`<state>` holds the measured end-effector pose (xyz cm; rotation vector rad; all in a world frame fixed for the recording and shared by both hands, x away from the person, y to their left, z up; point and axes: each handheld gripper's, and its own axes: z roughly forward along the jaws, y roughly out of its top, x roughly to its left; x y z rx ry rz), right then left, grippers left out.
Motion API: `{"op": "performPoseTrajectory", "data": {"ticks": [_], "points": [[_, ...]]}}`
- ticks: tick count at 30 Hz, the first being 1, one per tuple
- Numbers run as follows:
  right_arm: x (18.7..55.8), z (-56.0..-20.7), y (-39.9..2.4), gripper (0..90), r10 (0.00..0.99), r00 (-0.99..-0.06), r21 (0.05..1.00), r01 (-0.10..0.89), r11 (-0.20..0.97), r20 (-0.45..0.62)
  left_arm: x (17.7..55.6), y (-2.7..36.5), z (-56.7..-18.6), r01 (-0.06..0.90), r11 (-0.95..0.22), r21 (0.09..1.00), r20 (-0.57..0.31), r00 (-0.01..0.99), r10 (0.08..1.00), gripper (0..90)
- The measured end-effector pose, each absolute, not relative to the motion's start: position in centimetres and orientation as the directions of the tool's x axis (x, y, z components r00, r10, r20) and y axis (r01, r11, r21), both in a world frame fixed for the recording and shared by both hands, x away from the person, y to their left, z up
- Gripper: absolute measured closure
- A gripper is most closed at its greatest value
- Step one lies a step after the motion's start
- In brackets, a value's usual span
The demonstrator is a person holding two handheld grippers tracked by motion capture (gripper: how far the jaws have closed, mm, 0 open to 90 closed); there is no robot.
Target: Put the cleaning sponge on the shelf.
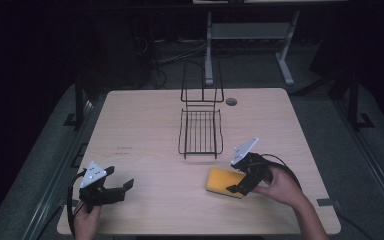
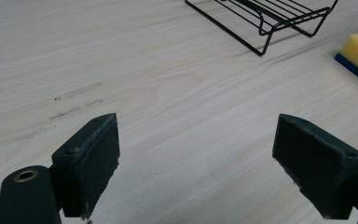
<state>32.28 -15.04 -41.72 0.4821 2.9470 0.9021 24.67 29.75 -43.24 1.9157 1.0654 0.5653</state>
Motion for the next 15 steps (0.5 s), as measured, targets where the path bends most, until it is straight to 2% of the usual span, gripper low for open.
{"op": "performPoseTrajectory", "data": {"ticks": [15], "points": [[33.0, -42.9, -13.6, 14.5, 0.277, -0.958, 0.516, 0.274, 0.812, 0.073, 24.7, 29.8, -43.2, 0.46, -0.275, 0.844, -0.017, 0.536, 0.844, 14.1]]}}
